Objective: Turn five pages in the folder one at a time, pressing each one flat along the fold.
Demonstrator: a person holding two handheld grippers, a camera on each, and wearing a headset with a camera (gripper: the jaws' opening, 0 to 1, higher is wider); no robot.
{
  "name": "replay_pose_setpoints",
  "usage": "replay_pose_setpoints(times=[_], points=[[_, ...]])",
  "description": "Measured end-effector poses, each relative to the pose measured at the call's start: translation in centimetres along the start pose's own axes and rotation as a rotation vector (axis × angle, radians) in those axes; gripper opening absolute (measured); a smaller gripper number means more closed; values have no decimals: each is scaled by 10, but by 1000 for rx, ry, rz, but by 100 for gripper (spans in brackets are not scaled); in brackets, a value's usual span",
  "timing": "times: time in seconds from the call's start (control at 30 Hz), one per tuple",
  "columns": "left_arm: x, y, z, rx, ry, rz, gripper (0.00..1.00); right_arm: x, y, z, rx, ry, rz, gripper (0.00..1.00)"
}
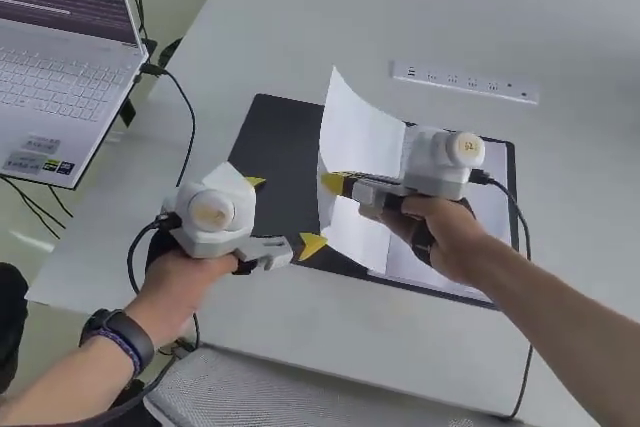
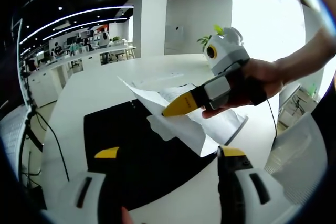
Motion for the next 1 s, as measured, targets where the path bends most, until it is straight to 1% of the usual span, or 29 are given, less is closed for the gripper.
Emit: replay_pose_setpoints(times=[0.17,0.3,0.33,0.37,0.4,0.43,0.5,0.57,0.6,0.7,0.73,0.77,0.83,0.9,0.93,0.97,1.0], points=[[-3,6,-6,-5,-8,-13,74,6,10,16,-38,8,14,0],[-4,6,-8,0,-15,-26,74,12,15,28,-50,21,44,0],[-4,7,-8,-2,-16,-25,74,13,16,30,-52,24,54,0],[-4,8,-7,-4,-16,-24,74,16,18,33,-55,34,80,0],[-4,8,-7,-4,-15,-26,74,14,20,34,-55,40,92,0],[-4,9,-7,-5,-15,-27,74,15,23,37,-58,50,111,0],[-4,9,-7,-9,-17,-24,73,13,26,40,-59,56,126,0],[-3,10,-7,-5,-18,-33,73,11,29,43,-61,65,151,0],[-3,10,-7,-2,-20,-47,73,16,31,46,-66,69,162,0],[-1,12,-6,-1,-23,-56,73,15,38,52,-82,79,176,0],[1,12,-6,-2,-21,-55,73,19,39,54,-88,83,183,0],[2,13,-5,-2,-20,-54,73,20,40,55,-90,86,187,0],[2,13,-5,-3,-18,-53,73,19,42,55,-94,90,195,0],[2,14,-5,-5,-18,-55,73,14,43,53,-91,94,213,0],[2,15,-5,-6,-19,-57,73,21,44,56,-94,97,218,0],[2,15,-6,-8,-19,-57,73,22,44,56,-97,100,220,0],[2,15,-6,-9,-19,-58,73,28,45,59,-100,101,222,0]])
Point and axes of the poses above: the centre of the closed fingertips' face, and the gripper's own axes: z roughly forward along the fingers, x roughly to its right, y roughly out of its underside, the point moved 5 cm from there along -z, roughly backward along the fingers, and after that the axes turned 2 degrees about -z, right-handed, at the moved point
